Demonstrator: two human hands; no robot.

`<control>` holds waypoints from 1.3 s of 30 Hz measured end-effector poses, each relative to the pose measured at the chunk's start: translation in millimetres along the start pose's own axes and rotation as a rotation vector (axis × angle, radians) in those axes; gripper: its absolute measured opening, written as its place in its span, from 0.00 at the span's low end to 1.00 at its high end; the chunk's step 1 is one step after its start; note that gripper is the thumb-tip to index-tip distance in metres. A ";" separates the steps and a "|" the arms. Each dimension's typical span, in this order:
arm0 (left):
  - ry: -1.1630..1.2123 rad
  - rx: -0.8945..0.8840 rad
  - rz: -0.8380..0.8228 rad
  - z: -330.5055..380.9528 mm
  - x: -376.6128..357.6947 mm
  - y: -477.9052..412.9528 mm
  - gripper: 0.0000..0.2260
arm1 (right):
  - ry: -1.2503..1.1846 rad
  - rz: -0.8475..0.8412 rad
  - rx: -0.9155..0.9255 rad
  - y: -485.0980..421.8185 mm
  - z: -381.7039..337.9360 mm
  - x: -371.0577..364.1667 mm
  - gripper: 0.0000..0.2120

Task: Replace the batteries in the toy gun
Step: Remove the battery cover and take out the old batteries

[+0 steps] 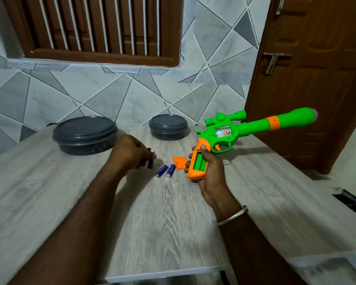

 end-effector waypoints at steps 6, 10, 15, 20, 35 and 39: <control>-0.150 0.102 -0.018 -15.5 -9.0 -14.5 0.13 | 0.031 0.028 0.003 2.4 -1.1 -0.3 0.11; -0.169 0.091 -0.008 -19.0 -13.2 -17.8 0.14 | 0.003 0.036 -0.002 4.1 -2.9 -1.1 0.10; -0.092 0.042 0.009 -12.1 -8.8 -10.4 0.10 | 0.000 0.036 -0.016 7.3 -4.4 -1.4 0.10; 0.448 -0.247 0.119 11.1 3.3 3.6 0.07 | -0.037 0.019 -0.039 8.8 -4.6 -2.4 0.11; 0.747 -0.331 0.002 21.6 -13.0 17.3 0.06 | -0.118 0.008 -0.066 11.9 -7.6 -0.6 0.13; 0.489 -0.362 -0.174 23.9 -36.4 26.9 0.02 | -0.117 0.027 -0.054 11.3 -8.4 0.9 0.13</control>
Point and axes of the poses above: each hand's wrist, its own y-axis away from the middle knuckle, its own x-axis out of the back of the hand, z = x × y, the point moved 4 cm from there along -y, towards the middle knuckle, and after that the axes turned 8 degrees about y, right-handed, at the moved point
